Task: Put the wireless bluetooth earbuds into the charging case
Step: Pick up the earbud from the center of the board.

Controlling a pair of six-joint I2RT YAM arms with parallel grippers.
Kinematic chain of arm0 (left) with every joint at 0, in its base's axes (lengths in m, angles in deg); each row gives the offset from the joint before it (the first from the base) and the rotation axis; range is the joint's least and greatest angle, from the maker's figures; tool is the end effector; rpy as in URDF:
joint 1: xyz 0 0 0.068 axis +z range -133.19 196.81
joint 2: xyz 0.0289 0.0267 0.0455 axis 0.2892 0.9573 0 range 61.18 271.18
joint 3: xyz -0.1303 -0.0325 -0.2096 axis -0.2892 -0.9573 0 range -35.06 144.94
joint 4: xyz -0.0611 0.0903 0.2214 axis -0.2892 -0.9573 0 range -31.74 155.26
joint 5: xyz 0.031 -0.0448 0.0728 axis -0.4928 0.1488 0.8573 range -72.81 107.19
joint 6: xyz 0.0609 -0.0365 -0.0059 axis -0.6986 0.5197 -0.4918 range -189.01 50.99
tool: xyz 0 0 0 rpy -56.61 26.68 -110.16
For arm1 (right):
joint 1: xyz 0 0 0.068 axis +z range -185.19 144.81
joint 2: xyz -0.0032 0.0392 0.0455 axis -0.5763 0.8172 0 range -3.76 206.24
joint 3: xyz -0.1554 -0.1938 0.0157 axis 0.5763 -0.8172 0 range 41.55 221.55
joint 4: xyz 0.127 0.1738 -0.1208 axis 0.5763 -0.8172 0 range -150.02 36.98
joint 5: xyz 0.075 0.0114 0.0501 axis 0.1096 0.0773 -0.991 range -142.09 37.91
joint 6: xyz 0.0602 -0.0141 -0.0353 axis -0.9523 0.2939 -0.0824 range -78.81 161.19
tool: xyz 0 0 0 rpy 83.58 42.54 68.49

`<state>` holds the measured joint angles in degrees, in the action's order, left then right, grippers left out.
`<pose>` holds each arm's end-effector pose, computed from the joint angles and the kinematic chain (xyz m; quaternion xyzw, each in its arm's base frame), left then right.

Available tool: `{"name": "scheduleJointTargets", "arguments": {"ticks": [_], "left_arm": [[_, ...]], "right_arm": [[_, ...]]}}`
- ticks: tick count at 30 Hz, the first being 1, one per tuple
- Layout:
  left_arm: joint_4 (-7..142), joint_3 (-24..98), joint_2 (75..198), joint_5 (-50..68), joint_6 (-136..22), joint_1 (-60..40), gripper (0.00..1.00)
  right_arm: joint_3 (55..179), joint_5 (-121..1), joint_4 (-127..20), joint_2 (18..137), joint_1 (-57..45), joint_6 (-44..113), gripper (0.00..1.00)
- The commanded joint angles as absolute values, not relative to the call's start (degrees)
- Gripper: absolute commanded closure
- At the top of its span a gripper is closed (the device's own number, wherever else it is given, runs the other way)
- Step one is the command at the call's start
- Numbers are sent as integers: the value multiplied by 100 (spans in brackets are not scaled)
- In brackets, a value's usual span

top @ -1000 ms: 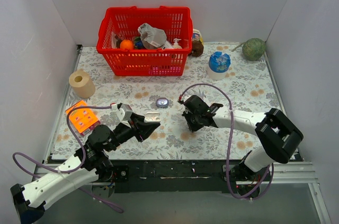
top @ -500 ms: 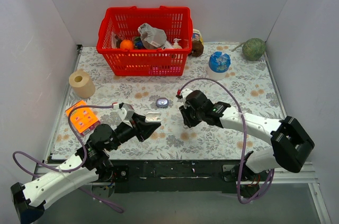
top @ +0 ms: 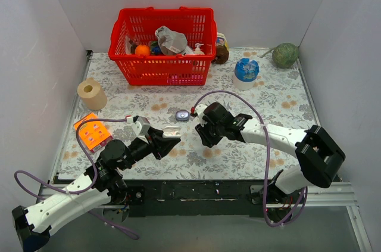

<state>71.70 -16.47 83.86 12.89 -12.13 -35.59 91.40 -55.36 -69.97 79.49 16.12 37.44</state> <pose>0.0969 -0.1331 0.2547 -0.0001 0.6925 -0.6030 0.3960 0.1855 0.2370 0.1730 -0.3881 0.8566 0.1804 0.2883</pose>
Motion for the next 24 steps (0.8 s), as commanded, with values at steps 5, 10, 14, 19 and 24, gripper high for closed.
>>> {"name": "scheduleJointTargets", "arguments": {"ticks": [5,10,14,19,24], "left_arm": [[7141,-1520,8298,1323,-1197,-3566,100],[7027,-1511,8254,1350,-1232,-3566,100],[7027,-1528,8245,1376,-1233,-3566,100],[7027,-1519,8263,1385,-1250,-3566,100],[7027,-1528,8263,1394,-1268,-3566,100]], "right_arm": [[9332,-5605,-6857,8290,1623,3741,58],[9279,-5412,-6761,8369,1623,3697,58],[9244,-5332,-6717,8413,1614,3679,58],[9262,-5315,-6708,8527,1587,3679,58],[9209,-5350,-6664,8589,1544,3671,58]]}}
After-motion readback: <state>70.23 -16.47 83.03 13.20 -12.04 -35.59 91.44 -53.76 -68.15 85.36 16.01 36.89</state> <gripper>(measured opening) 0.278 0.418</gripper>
